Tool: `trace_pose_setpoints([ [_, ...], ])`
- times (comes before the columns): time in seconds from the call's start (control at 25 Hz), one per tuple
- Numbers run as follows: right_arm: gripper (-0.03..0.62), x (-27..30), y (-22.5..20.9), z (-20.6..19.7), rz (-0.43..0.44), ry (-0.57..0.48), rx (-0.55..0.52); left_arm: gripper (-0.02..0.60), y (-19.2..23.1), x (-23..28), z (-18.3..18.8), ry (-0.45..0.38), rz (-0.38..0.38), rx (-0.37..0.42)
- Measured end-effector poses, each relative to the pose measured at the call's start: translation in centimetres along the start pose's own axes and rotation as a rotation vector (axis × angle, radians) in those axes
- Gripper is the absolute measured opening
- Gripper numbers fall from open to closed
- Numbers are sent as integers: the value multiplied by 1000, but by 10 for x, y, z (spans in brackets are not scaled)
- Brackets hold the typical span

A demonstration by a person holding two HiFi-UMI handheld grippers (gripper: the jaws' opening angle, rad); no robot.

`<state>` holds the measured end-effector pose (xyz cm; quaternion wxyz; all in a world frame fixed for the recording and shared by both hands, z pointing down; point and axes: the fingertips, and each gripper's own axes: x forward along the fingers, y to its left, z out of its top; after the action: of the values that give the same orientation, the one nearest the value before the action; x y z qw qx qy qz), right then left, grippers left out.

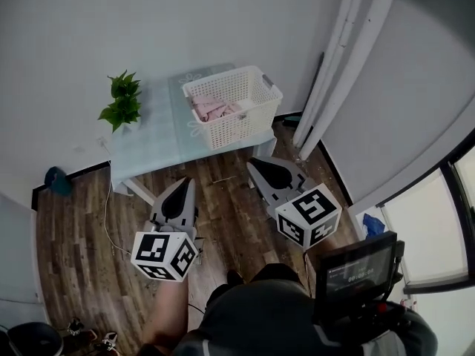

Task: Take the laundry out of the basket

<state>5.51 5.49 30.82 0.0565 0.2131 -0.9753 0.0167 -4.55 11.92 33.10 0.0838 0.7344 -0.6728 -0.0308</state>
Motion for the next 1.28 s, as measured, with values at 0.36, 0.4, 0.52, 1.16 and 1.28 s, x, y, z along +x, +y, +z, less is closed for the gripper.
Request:
trace_pose_setpoints([
  [0.36,18,42,-18,2,-12,20,-17,9,39,31,1,-3,-6,-35],
  [0.4,18,47,-23,2,-11,18,-17,9,42,36,1,-2,-3,-33],
  [0.52,18,63,-40,3,-16,5,-10,9,51,53,5,-1,14,-22],
  [1.16,18,156,-171,28,60,-63,38,9,87,186,40,6,122,65],
  [1.28,18,168,-194,29,88,-72,51,9,90,209,43,11,142,91],
])
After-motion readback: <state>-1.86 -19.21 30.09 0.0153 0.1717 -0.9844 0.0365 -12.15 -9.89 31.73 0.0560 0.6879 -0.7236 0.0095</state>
